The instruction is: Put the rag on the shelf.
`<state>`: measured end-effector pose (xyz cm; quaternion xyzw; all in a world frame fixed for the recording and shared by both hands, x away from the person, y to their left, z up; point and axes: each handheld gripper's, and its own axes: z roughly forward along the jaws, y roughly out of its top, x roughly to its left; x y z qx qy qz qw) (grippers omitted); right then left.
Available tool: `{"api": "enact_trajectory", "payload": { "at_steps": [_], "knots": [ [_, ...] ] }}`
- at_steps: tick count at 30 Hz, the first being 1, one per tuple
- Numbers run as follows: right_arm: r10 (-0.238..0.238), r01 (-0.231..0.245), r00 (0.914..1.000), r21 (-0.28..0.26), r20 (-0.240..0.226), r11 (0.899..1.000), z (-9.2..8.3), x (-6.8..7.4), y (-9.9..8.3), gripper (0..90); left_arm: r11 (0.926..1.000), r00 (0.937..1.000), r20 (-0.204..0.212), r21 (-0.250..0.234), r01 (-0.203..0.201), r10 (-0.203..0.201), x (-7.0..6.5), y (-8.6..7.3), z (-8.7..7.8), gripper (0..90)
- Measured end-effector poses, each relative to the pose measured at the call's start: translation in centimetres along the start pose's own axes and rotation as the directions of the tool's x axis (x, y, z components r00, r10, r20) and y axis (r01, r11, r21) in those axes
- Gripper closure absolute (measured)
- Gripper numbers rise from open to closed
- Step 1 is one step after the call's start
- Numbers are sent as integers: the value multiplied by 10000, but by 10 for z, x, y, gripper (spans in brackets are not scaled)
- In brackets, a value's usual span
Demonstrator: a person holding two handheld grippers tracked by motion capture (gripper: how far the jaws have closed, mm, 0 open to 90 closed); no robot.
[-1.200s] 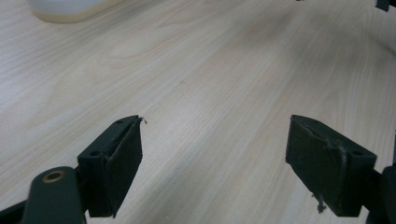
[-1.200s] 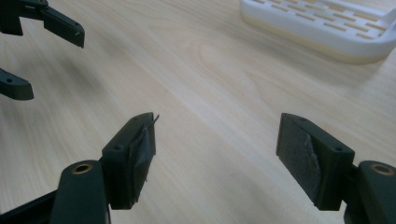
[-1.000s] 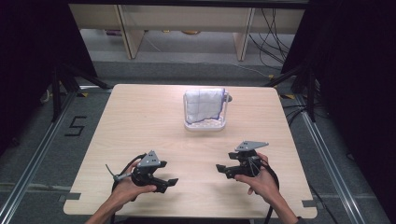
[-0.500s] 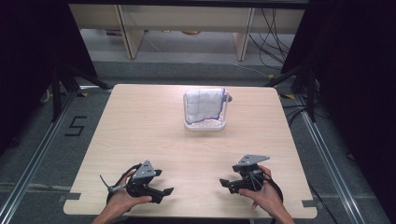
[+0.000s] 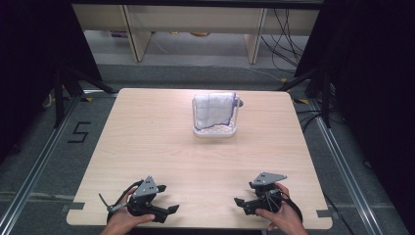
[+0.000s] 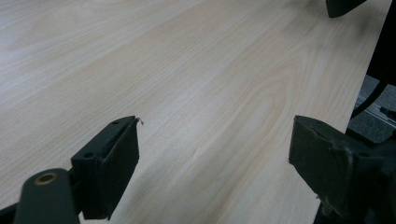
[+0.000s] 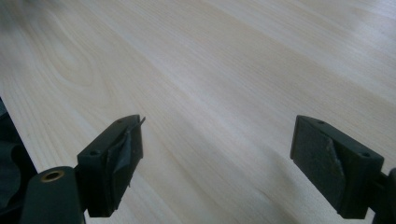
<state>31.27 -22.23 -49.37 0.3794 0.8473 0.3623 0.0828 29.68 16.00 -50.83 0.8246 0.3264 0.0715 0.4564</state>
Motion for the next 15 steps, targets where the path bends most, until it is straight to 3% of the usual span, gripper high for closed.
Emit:
{"api": "enact_trajectory", "payload": {
  "at_steps": [1, 4, 15],
  "knots": [
    [-55, 55, 10000, -173, 18, 9998, 1, -1, -1, 179, 9999, 10000, -52, 123, -53, 53, 0, 0, 0, 156],
    [-46, 46, 10000, 11, 0, 10000, -1, -1, -1, 180, 9999, 10000, -44, 153, -34, 35, 2, 0, 1, 154],
    [10, -10, 10000, -72, -12, 10000, 2, 1, -2, 179, 9999, 9999, -109, 131, -40, 41, 1, 0, 2, 150]
  ]
}}
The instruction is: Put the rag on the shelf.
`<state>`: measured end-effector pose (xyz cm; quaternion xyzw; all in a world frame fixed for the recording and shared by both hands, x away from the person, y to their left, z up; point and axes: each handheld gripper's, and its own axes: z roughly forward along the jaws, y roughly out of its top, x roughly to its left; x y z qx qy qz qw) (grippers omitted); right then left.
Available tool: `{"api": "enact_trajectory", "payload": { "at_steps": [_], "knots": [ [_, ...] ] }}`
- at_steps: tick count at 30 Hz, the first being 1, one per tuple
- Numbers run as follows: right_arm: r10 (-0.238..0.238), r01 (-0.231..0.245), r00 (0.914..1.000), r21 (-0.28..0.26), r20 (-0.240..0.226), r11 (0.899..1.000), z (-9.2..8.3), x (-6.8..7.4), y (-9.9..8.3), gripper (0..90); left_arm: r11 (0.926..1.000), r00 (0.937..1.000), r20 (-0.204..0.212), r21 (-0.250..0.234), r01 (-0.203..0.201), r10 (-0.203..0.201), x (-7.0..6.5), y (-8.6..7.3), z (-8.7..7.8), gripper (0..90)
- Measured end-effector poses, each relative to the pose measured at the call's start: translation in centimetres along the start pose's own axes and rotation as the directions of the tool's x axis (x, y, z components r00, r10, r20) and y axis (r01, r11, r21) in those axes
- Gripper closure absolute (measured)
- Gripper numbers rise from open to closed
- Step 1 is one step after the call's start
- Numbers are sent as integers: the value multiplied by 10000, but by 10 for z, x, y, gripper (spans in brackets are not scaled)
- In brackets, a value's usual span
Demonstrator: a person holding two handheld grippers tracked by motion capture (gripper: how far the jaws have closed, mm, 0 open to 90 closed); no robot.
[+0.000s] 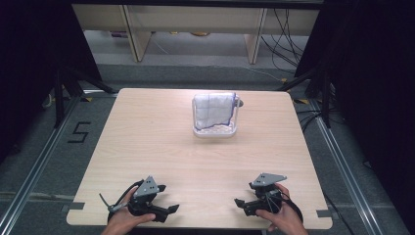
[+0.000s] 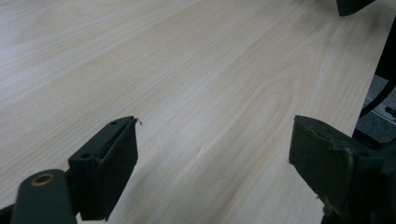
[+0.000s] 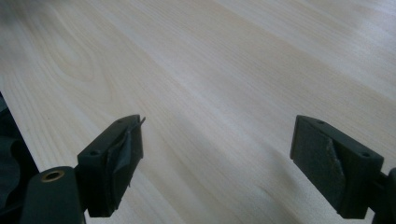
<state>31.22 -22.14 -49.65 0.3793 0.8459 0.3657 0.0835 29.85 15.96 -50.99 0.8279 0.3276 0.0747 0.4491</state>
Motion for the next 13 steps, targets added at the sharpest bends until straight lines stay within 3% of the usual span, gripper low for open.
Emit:
{"api": "enact_trajectory", "payload": {
  "at_steps": [8, 10, 13],
  "knots": [
    [-88, 89, 9999, 225, -49, 9997, -1, 0, 1, 179, 9998, 9999, -77, 174, -105, 106, 2, 0, -1, 151],
    [-121, 121, 9999, 179, 18, 9998, -1, 0, 1, 180, 10000, 10000, -42, -56, 33, -33, 1, 0, 1, 150],
    [-139, 139, 9999, -67, 18, 9999, 1, -1, 0, 179, 9996, 9998, -136, 220, -160, 163, 2, 0, 0, 150]
  ]
}}
